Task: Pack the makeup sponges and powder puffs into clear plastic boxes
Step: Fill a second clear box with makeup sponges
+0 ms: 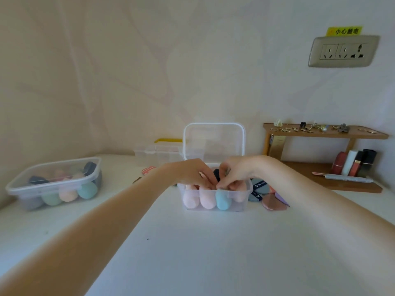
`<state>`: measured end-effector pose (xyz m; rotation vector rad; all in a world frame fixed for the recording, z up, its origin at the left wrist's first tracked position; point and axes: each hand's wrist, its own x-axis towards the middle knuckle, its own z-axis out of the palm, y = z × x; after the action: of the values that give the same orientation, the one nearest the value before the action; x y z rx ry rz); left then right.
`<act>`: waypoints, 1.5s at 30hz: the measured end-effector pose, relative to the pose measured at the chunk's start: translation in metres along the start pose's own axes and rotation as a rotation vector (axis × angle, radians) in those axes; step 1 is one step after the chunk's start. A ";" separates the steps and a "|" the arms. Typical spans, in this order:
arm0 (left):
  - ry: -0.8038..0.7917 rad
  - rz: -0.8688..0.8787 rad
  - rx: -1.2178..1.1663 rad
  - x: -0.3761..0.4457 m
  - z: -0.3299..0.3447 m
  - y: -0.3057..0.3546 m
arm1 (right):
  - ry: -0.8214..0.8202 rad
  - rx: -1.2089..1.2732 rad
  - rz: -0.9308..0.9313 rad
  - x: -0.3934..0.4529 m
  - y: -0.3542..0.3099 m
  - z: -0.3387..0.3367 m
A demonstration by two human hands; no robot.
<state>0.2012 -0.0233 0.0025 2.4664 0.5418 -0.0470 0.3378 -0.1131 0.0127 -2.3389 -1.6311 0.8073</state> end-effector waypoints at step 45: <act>0.784 -0.021 0.373 0.037 -0.034 0.011 | 0.472 0.478 -0.024 -0.028 0.037 -0.056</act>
<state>0.2363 0.0021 0.0301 2.7874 0.9464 0.9171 0.3899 -0.1435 0.0527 -1.9690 -1.1203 0.5100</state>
